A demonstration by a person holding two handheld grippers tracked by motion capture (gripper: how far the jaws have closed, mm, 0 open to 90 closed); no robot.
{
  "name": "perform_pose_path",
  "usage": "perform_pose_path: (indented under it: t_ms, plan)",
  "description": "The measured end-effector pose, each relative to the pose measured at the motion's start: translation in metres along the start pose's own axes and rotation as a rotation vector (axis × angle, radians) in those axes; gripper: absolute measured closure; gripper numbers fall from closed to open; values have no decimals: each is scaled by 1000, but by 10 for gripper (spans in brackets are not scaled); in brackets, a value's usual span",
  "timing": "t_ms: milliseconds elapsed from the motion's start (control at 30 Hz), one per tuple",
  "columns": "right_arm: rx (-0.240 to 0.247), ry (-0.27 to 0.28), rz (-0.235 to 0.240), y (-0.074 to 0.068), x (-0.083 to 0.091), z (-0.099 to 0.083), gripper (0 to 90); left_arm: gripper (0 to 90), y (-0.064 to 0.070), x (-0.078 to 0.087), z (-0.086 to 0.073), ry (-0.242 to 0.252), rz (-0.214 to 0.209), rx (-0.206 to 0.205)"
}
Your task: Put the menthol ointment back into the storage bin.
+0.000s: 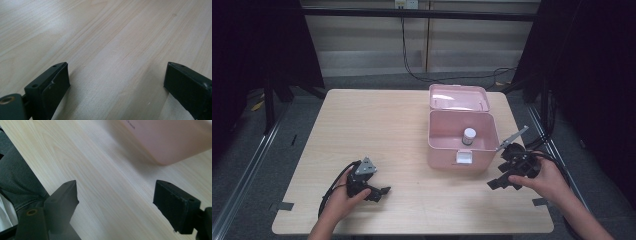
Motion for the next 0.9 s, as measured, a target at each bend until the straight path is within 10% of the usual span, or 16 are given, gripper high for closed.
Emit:
perform_pose_path:
  t_ms: [900]
  plan:
    - [28,-51,-14,13,-68,-34,172,57,0,0,0,0,1,0]
Point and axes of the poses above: each handheld gripper's, and its own axes: x roughly backward along the jaws, z roughly out of its top, y roughly to its right, the point moved 6 cm from there along -x, roughly forward along the jaws, and after that the axes turned 7 degrees about z, right-handed, at the moved point
